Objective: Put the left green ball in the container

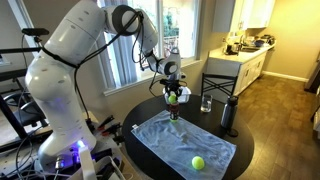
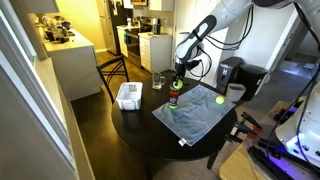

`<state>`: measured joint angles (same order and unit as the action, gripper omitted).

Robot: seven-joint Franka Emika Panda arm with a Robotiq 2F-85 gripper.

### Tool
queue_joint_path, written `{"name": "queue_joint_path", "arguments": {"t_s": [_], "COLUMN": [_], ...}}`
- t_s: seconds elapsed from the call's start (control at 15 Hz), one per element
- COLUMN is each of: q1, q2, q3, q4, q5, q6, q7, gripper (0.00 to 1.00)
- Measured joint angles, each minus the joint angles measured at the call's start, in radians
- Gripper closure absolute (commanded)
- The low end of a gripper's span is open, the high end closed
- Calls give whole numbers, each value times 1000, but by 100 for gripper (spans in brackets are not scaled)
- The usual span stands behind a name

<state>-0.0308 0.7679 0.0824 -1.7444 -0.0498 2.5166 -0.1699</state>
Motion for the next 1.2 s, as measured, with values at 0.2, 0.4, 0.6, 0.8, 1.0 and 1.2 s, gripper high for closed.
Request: {"name": "queue_joint_path", "arguments": {"t_s": [0.2, 0.4, 0.6, 0.8, 1.0, 1.2], "q1": [0, -1, -4, -6, -6, -7], "q2": [0, 0, 0, 3, 13, 24], "q3": [0, -2, -4, -4, -5, -7], "q4": [-2, -2, -2, -2, -2, -2], "q5": [0, 0, 0, 0, 0, 0], "q6": [21, 42, 53, 56, 75, 90], "q7": [-14, -17, -17, -17, -17, -17], "gripper": [59, 59, 59, 9, 1, 0]}}
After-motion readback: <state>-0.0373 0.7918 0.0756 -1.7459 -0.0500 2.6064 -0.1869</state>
